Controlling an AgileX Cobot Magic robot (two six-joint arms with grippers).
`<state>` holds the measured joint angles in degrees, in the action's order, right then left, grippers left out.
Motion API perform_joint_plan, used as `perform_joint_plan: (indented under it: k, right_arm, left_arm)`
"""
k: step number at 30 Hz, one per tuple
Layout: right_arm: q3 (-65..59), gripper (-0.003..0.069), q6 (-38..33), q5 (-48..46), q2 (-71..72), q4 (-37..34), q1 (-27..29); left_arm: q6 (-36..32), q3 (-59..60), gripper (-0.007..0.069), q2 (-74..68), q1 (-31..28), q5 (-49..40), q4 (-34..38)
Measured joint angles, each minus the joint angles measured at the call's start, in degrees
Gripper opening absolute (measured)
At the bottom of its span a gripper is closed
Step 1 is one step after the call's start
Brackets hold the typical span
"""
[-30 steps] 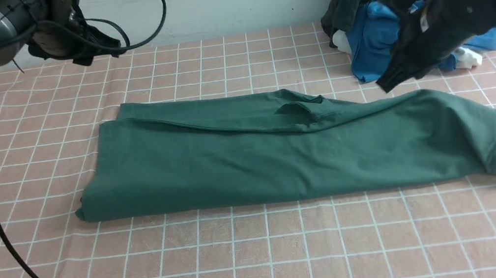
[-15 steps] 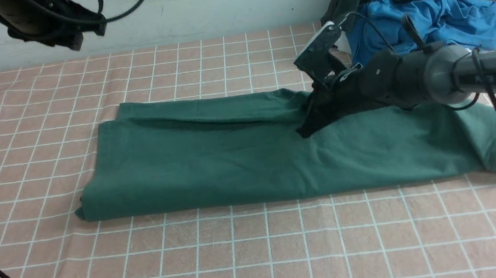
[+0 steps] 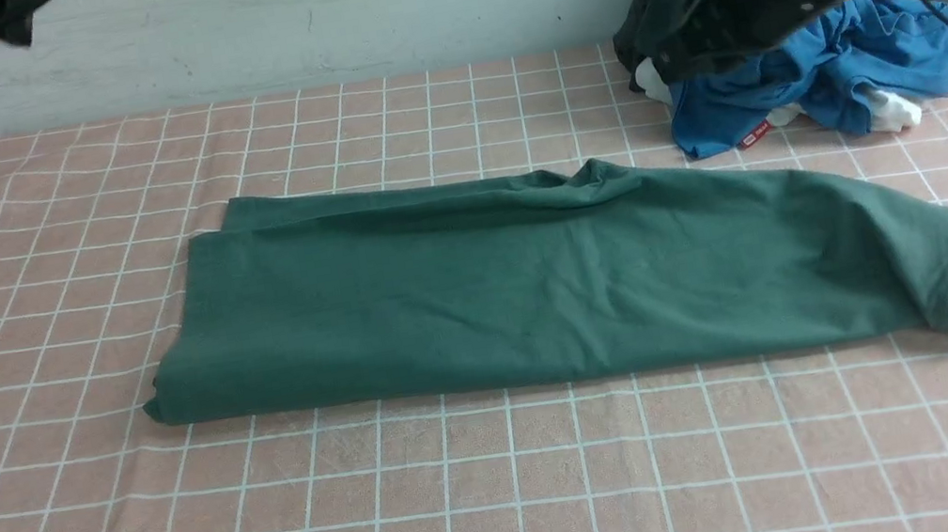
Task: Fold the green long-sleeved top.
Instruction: Use the right arm to clamp the right edge of the fabric
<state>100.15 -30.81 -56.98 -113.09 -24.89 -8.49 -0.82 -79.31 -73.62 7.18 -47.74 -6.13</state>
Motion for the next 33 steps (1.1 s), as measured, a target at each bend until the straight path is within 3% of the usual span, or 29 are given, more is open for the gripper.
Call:
perform_joint_plan:
  k: [3,4,7,12,15,17,19,21,22,26,29,30,33]
  right_arm:
    - [-9.8,0.0057,2.6,-4.6,2.9,6.5,0.0]
    - [-17.0,0.0041,3.5,-4.2,3.2,10.7,0.1]
    - [-24.5,0.0022,5.3,-0.5,2.5,17.7,0.8]
    - [-26.1,0.0006,21.5,10.6,0.8,42.2,5.9]
    - [-22.3,0.0004,34.6,10.9,-0.6,57.4,9.2]
    - [-19.6,0.0004,40.7,8.6,-0.6,61.9,10.2]
    - [-18.2,0.0004,42.8,7.2,-0.6,62.0,10.4]
    - [-15.3,0.0004,42.1,4.8,1.0,52.9,10.4]
    - [-15.3,0.0004,41.8,4.7,1.2,51.9,10.4]
    - [-14.8,0.0055,32.5,2.5,2.7,31.0,12.7]
    - [-14.9,0.016,29.8,1.5,1.7,23.8,16.3]
    - [-14.9,0.0338,29.0,1.5,-0.2,20.3,19.6]
    - [-14.9,0.0475,28.4,1.6,-2.7,18.7,20.9]
  left_arm:
    - [1.9,12.1,0.011,6.8,0.0,6.5,0.2]
    - [2.4,19.4,0.0097,10.2,0.0,9.1,0.2]
    - [2.6,25.3,0.0084,12.1,0.0,9.9,0.2]
    - [2.9,31.9,0.0079,11.5,0.0,7.1,-0.5]
    - [3.1,32.0,0.0079,11.1,0.0,7.8,-0.8]
    - [3.3,32.0,0.0079,11.1,0.0,8.7,-0.5]
    - [3.4,32.0,0.0079,11.1,0.0,8.8,-0.3]
    - [3.5,32.0,0.0079,11.1,0.0,9.1,0.1]
    - [3.5,32.0,0.0079,11.1,0.0,9.2,0.2]
    - [3.5,32.0,0.0079,10.6,0.0,10.2,0.7]
    - [3.5,32.0,0.0079,10.6,0.0,10.2,1.6]
    - [3.5,32.0,0.0076,10.5,0.0,10.2,3.0]
    - [3.5,32.0,0.0072,10.5,0.0,10.3,3.8]
